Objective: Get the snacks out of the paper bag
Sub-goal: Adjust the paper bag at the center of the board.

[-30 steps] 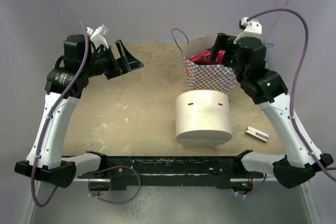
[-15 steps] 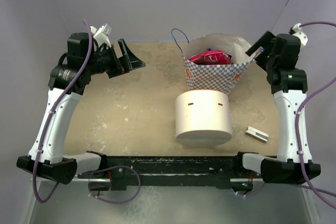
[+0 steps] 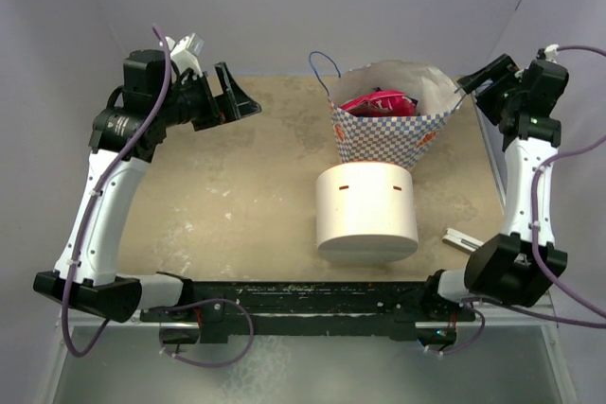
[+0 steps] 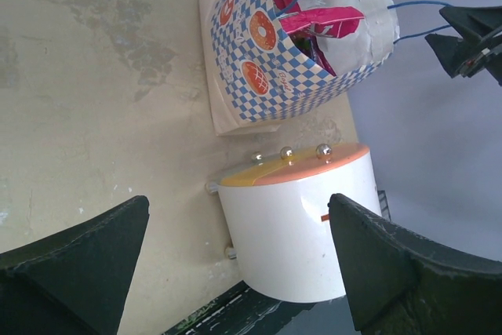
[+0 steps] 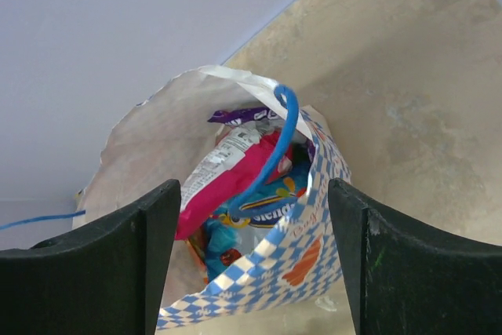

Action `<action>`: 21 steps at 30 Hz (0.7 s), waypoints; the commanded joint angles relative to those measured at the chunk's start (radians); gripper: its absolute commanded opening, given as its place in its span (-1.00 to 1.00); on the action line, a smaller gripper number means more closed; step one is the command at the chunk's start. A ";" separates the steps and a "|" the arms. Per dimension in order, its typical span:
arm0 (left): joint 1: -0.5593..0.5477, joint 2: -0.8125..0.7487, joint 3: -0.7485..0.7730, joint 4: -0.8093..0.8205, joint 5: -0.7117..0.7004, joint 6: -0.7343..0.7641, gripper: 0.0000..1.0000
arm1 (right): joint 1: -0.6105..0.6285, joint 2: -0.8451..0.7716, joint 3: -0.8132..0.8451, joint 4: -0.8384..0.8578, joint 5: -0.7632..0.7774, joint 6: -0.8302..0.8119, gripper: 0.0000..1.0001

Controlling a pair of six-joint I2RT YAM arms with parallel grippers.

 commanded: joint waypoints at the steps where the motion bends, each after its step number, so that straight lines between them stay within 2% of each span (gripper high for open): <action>1: -0.009 0.014 0.054 0.010 -0.028 0.045 0.98 | -0.032 0.031 -0.023 0.227 -0.206 -0.028 0.49; 7: -0.009 0.028 0.079 -0.002 -0.055 0.067 0.98 | -0.044 0.088 -0.054 0.410 -0.353 0.035 0.13; 12: -0.009 0.041 0.090 -0.001 -0.061 0.067 0.98 | -0.043 0.112 -0.032 0.427 -0.372 0.039 -0.14; 21: -0.006 0.055 0.091 0.011 -0.046 0.048 0.98 | -0.043 0.165 0.021 0.460 -0.411 0.069 -0.27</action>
